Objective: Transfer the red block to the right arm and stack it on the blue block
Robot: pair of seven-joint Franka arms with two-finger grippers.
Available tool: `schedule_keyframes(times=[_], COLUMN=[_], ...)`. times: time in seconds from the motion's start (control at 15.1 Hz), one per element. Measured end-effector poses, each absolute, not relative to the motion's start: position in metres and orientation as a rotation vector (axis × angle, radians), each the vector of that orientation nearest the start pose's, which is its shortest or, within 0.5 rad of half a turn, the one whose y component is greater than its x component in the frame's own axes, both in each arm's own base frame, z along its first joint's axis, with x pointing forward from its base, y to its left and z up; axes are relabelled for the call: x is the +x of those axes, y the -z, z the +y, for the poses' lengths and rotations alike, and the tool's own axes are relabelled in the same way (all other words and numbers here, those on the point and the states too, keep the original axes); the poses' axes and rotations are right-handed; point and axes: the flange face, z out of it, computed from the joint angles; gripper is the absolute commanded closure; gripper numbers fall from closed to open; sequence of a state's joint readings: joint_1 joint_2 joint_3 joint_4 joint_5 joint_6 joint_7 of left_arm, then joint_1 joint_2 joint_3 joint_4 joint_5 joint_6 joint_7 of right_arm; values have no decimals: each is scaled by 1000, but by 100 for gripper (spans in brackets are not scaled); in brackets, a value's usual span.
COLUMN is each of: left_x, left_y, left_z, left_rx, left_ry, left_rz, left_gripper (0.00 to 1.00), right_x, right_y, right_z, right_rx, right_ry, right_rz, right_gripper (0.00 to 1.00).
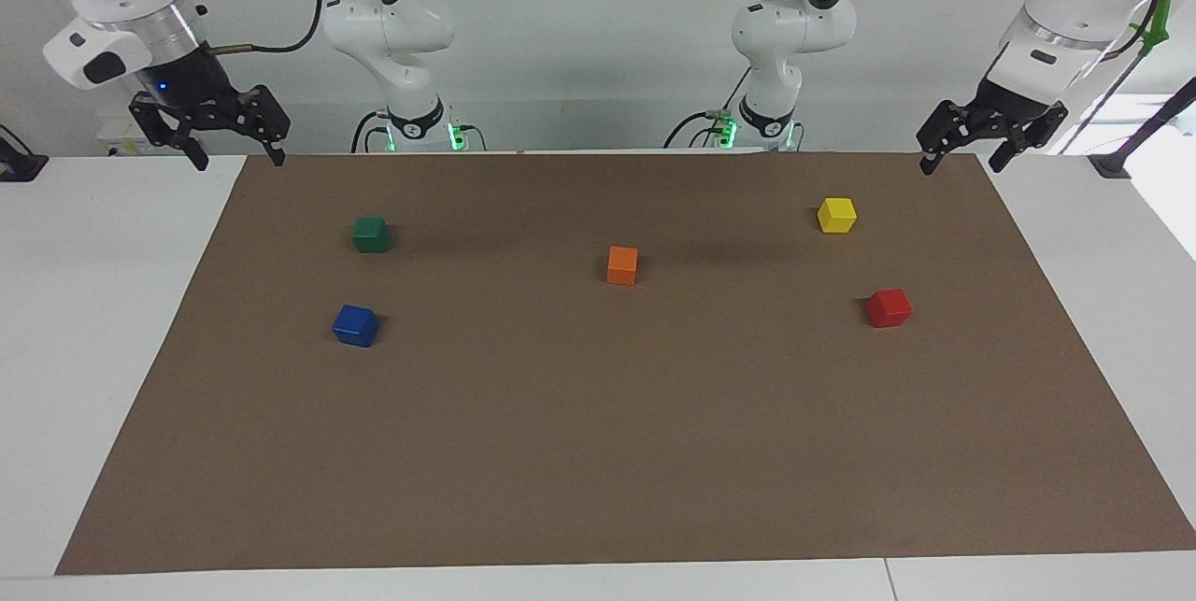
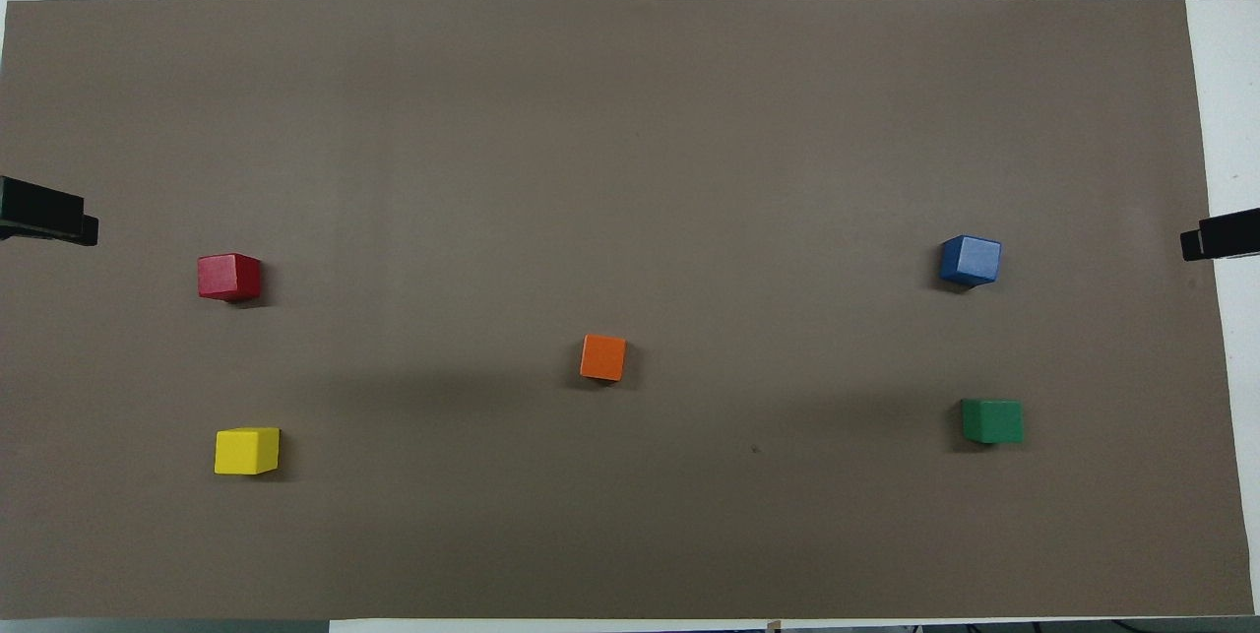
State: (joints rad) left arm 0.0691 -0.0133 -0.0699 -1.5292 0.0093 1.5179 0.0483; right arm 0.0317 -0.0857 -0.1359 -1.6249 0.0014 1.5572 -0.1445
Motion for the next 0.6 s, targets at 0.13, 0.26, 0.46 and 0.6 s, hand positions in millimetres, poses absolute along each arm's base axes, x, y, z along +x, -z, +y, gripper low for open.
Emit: schedule_keyframes(times=[0.13, 0.26, 0.46, 0.6], left_x=[547, 551, 555, 558], left_y=[-643, -629, -572, -533], left_z=[2, 6, 10, 16], left_rx=[-3130, -3129, -3130, -3130], left_ry=[15, 48, 23, 34], left_rz=[69, 57, 49, 33], left_gripper=[0, 0, 0, 0], right_x=[523, 523, 523, 521], right_y=[-644, -644, -640, -631], right_z=[-58, -58, -58, -53], right_rx=[-3130, -3130, -3128, -3087], right_ry=[29, 28, 16, -4], right_rz=[-64, -64, -64, -64], right_gripper=[0, 0, 0, 0])
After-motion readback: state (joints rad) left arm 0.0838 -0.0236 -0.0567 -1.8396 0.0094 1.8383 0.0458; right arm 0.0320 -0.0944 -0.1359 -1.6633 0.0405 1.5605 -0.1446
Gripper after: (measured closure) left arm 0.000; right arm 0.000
